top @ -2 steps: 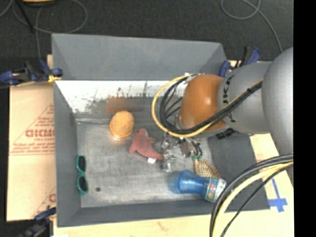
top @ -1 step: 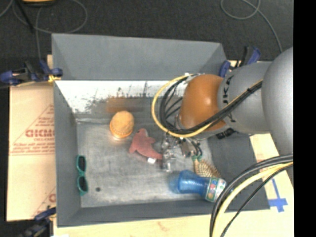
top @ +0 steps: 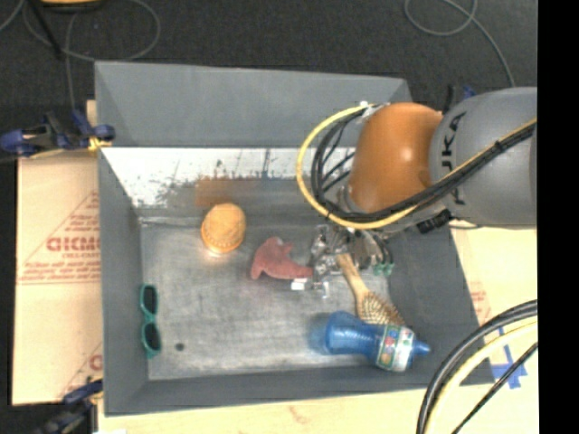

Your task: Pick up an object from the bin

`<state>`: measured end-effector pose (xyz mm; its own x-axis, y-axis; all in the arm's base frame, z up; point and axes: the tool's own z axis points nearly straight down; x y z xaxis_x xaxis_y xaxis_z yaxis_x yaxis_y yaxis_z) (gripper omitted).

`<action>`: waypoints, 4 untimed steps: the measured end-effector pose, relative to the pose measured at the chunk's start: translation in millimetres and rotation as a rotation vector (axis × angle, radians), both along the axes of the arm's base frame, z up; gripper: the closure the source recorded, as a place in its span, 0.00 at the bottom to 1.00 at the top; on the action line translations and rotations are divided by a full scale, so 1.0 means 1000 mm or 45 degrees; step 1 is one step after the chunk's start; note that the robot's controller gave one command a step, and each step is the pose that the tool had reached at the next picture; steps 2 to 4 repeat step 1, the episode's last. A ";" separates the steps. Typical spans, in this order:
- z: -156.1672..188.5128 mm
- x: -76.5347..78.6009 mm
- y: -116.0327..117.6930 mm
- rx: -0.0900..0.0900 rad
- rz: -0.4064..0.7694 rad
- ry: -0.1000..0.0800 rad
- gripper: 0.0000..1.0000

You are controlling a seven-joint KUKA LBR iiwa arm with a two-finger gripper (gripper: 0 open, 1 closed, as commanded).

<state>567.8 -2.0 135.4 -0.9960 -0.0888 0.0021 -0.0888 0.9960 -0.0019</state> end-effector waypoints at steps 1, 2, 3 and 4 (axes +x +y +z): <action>0.068 0.009 -0.020 0.001 0.157 -0.007 1.00; 0.068 0.009 -0.020 0.001 0.157 -0.007 1.00; 0.068 0.009 -0.020 0.001 0.157 -0.007 1.00; 0.068 0.009 -0.020 0.001 0.157 -0.007 1.00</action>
Offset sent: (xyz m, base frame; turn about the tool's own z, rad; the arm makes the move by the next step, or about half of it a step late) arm -0.0239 0.0301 -0.0654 -0.0713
